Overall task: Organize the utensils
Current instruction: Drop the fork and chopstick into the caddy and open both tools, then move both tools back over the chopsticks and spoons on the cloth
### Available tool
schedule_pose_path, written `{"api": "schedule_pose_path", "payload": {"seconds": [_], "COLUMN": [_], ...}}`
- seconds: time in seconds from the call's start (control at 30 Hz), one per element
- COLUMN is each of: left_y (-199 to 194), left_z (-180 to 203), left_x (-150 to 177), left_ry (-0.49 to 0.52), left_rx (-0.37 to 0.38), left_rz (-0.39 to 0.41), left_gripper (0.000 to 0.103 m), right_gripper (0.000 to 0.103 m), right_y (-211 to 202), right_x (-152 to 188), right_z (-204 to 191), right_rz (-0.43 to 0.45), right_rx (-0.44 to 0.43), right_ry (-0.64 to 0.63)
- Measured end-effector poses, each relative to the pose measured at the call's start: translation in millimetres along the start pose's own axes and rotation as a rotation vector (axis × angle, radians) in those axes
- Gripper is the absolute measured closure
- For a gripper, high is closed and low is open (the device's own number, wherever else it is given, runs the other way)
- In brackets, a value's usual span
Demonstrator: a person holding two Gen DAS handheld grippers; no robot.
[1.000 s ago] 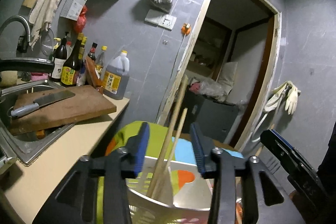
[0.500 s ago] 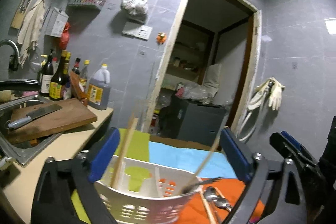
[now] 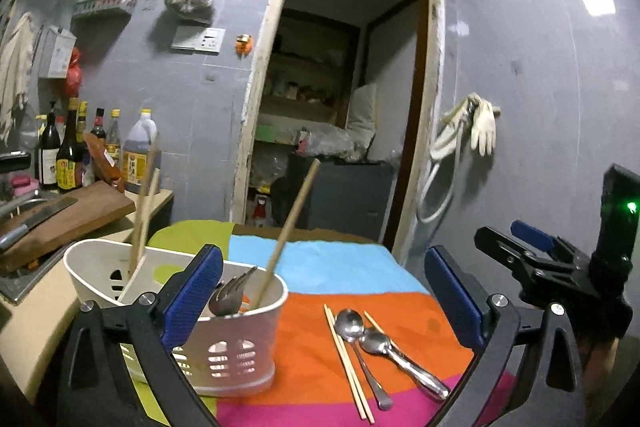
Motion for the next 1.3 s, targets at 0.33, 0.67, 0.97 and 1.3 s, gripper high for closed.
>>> {"api": "schedule_pose_path", "payload": {"seconds": [0.33,0.67,0.97,1.3], "left_y": [7,10,-3,-12], "left_z": [18,12,38,62], "left_x": [12,17,11,16], "left_ry": [0.096,0.059,0.093,0.129], "left_rx": [-0.015,0.015,0.079,0.137], "left_rz": [0.026,0.012,0.044,0.043], "left_gripper": [0.004,0.004,0.004,0.004], "right_gripper": [0.0,0.0,0.0,0.0], "right_y": [8,10,10,10], "right_x": [36,47,50,56], "right_z": [29,31,40,50], "right_rz": [-0.135,-0.167,-0.18,-0.205], "right_rx": [0.025,0.018,0.032,0.044], "right_ry": [0.039,0.043,0.047,0.045]}}
Point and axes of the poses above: each gripper's, at about its wrist camera, not at the fingertips, and y roughly the way its jaws point, z to its right, x to its underside, the point moved 7 cm from there along y, roughly the way its jaws point, and after that the axes turned 10 degrees about z, right-handed, at the moved point
